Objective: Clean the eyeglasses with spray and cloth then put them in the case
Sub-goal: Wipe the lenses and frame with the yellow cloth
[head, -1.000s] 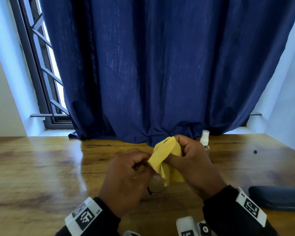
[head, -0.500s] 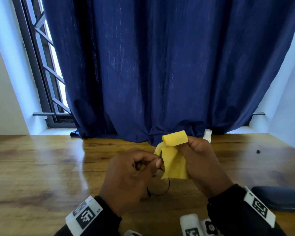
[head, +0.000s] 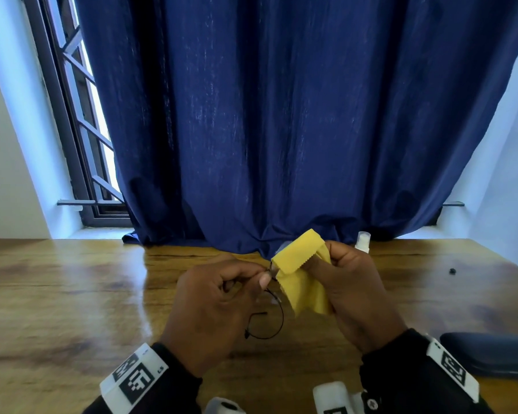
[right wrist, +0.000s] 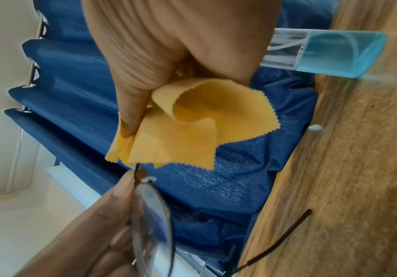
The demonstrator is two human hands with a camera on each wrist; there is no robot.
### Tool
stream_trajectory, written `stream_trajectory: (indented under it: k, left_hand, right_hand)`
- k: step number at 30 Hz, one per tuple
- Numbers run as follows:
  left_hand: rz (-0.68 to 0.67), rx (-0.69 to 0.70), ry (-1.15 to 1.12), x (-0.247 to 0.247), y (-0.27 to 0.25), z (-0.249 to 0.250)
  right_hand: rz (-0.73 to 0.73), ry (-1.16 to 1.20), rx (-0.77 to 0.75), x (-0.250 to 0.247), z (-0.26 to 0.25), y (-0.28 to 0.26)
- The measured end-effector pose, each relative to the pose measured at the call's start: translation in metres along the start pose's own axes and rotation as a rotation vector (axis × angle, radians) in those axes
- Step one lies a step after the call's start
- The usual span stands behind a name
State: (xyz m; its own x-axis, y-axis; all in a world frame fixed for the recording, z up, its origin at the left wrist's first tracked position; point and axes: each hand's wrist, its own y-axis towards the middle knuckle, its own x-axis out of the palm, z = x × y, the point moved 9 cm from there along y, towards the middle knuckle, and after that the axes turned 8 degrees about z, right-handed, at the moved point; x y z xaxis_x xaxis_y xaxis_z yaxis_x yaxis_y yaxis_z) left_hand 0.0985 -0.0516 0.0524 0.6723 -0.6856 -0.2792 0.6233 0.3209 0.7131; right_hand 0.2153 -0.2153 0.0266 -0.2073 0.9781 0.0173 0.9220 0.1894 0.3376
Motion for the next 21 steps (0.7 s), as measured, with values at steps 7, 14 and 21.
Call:
stream_trajectory:
  k: [7, 14, 21]
  left_hand:
    - [-0.127, 0.101, 0.116, 0.012, -0.005, 0.009]
    - [-0.015, 0.031, 0.129, -0.001, 0.001, 0.002]
    - [0.05, 0.008, 0.149, -0.012, 0.007, -0.001]
  right_hand:
    - [-0.133, 0.128, 0.057, 0.019, 0.003, -0.009]
    - [-0.168, 0.035, 0.039, 0.019, 0.004, -0.004]
    - [-0.256, 0.064, 0.015, 0.023, 0.005, -0.006]
